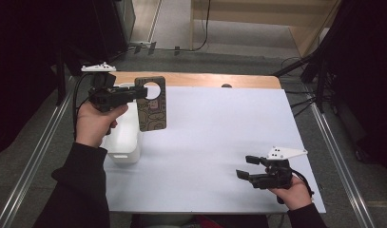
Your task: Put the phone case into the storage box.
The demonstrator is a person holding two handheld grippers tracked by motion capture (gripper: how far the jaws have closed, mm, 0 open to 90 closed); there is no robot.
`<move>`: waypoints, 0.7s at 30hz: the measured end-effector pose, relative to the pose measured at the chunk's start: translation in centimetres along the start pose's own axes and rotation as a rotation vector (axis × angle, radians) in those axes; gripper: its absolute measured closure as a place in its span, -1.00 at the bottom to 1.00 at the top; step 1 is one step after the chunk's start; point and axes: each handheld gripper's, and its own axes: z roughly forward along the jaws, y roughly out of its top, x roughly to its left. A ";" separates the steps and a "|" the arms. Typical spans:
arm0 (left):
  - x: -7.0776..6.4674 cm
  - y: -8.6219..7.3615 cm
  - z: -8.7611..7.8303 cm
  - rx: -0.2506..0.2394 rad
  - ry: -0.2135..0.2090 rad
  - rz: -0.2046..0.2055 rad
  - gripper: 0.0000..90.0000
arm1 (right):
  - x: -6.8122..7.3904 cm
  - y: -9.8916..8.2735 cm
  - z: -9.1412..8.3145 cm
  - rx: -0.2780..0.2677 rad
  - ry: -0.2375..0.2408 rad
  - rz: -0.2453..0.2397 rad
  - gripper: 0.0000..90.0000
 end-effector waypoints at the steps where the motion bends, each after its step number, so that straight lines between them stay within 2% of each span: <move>1: 0.1 0.1 0.0 0.000 0.006 0.005 0.64 | 0.0 0.0 0.0 0.000 0.000 -0.001 -0.41; 4: 0.6 0.4 0.2 -0.003 0.003 0.007 0.64 | 0.0 0.0 0.0 -0.002 0.000 -0.002 -0.41; 10: 1.4 1.1 0.6 0.000 0.028 0.018 0.64 | 0.0 0.0 0.0 -0.004 0.000 0.001 -0.41; 13: 1.9 1.4 0.7 -0.003 0.022 0.004 0.64 | 0.0 0.0 0.1 0.000 0.002 0.001 -0.41; 17: 2.4 2.0 0.7 -0.011 -0.015 -0.022 0.64 | 0.0 0.0 0.1 0.000 0.002 0.001 -0.41; 21: 2.4 2.6 0.5 -0.014 -0.007 -0.008 0.64 | -0.1 0.0 0.1 -0.003 0.004 0.005 -0.41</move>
